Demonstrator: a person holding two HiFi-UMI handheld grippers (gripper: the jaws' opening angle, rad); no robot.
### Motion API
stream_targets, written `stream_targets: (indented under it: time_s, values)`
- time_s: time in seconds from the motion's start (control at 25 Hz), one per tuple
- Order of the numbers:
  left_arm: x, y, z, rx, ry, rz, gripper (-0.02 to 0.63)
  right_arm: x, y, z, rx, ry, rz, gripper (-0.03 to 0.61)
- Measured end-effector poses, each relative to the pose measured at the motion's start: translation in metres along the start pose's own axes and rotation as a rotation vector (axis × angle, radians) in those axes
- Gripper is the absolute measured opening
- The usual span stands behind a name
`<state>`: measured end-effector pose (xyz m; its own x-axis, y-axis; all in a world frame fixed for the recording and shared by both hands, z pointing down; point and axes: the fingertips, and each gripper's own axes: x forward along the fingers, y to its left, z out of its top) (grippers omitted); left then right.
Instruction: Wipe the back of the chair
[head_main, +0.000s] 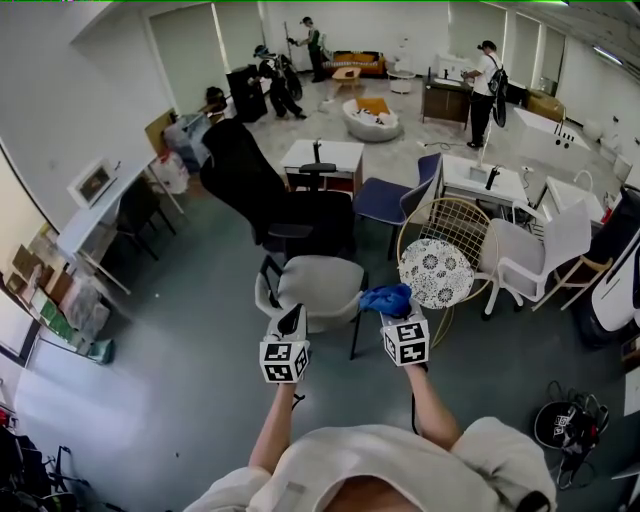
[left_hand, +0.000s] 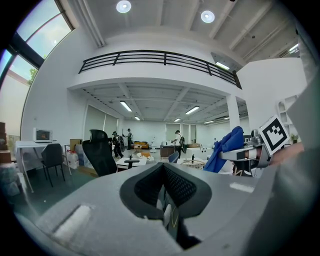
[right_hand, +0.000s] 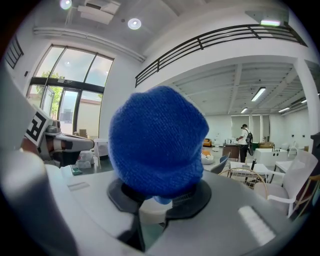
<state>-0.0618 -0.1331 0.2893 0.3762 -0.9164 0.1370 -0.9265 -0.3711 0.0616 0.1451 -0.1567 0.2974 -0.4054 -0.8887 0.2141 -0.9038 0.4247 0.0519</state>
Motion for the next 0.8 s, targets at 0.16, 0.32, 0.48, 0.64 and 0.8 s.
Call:
stream_targets:
  time_s: [0.16,0.32,0.48,0.64,0.8]
  values:
    - [-0.003,0.001,-0.004,-0.002,0.009,0.0,0.003,-0.002,0.004,-0.001,-0.002,0.002,0.003,0.083]
    - [-0.007,-0.002,-0.008,-0.006,0.019,-0.001,0.003,-0.006,0.004,-0.003,0.0,0.006,0.001,0.083]
    - [-0.009,-0.003,-0.007,-0.007,0.016,0.001,0.003,-0.009,0.004,-0.005,-0.001,0.015,0.0,0.083]
    - [-0.013,-0.001,-0.009,-0.006,0.021,0.002,0.003,-0.011,0.007,-0.008,0.002,0.021,-0.003,0.083]
    - [-0.015,0.0,-0.012,-0.01,0.022,0.004,0.003,-0.012,0.009,-0.01,0.002,0.025,-0.005,0.083]
